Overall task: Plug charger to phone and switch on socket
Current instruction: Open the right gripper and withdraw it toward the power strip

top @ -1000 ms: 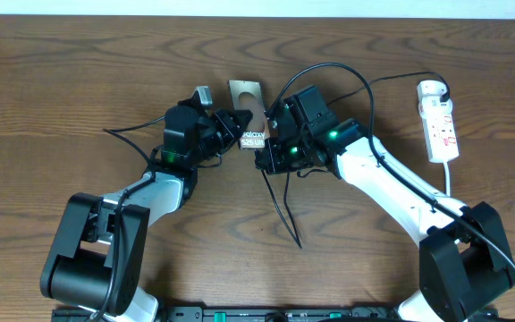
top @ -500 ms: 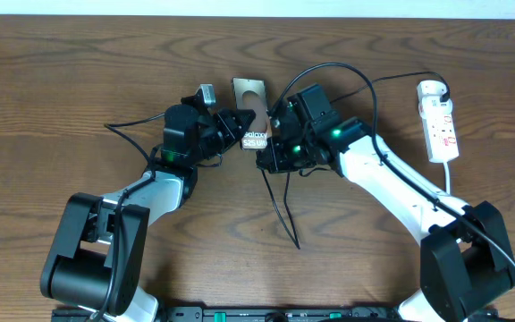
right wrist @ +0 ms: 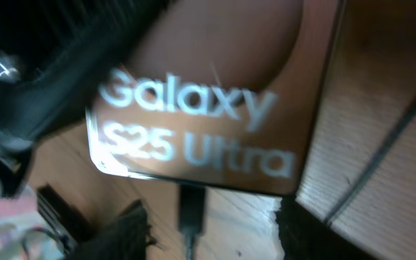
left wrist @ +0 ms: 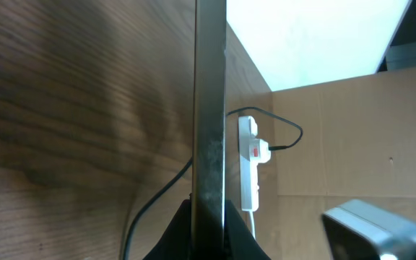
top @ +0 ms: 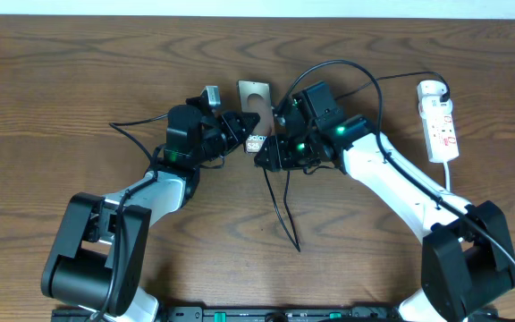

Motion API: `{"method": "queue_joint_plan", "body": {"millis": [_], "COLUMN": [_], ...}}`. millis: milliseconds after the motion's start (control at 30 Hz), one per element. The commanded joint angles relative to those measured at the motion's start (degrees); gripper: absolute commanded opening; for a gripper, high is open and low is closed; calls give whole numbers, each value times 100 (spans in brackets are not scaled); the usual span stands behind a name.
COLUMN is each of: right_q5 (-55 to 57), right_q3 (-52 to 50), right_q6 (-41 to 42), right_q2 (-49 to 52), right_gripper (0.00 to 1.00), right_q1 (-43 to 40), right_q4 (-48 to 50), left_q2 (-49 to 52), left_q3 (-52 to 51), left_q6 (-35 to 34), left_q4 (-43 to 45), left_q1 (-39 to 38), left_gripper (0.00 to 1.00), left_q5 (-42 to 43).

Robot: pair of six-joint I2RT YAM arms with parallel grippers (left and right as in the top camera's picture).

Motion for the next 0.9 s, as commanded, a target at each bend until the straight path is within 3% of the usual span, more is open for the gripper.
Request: {"method": "queue_joint_plan", "body": {"millis": [0, 200, 367, 733, 867], "right_q5": [107, 710, 1335, 1486, 1488], "right_q3": [81, 81, 81, 81, 81], "right_q6": [-323, -651, -841, -951, -951], "right_q2": [-284, -1545, -2527, -2872, -2872], "right_gripper": [63, 80, 92, 95, 95], "right_q1": [-50, -136, -479, -918, -918], "right_q4": [-273, -807, -1276, -1773, -1875], "left_q2": [-52, -52, -50, 887, 1248], "left_q3": [66, 66, 68, 1307, 1447], "left_q6": [94, 96, 101, 487, 525], "left_q4": [70, 59, -680, -1611, -1602], "left_q1": [-26, 44, 208, 317, 319], "left_gripper": [7, 7, 7, 7, 7], "left_q5": [17, -111, -195, 999, 916]}}
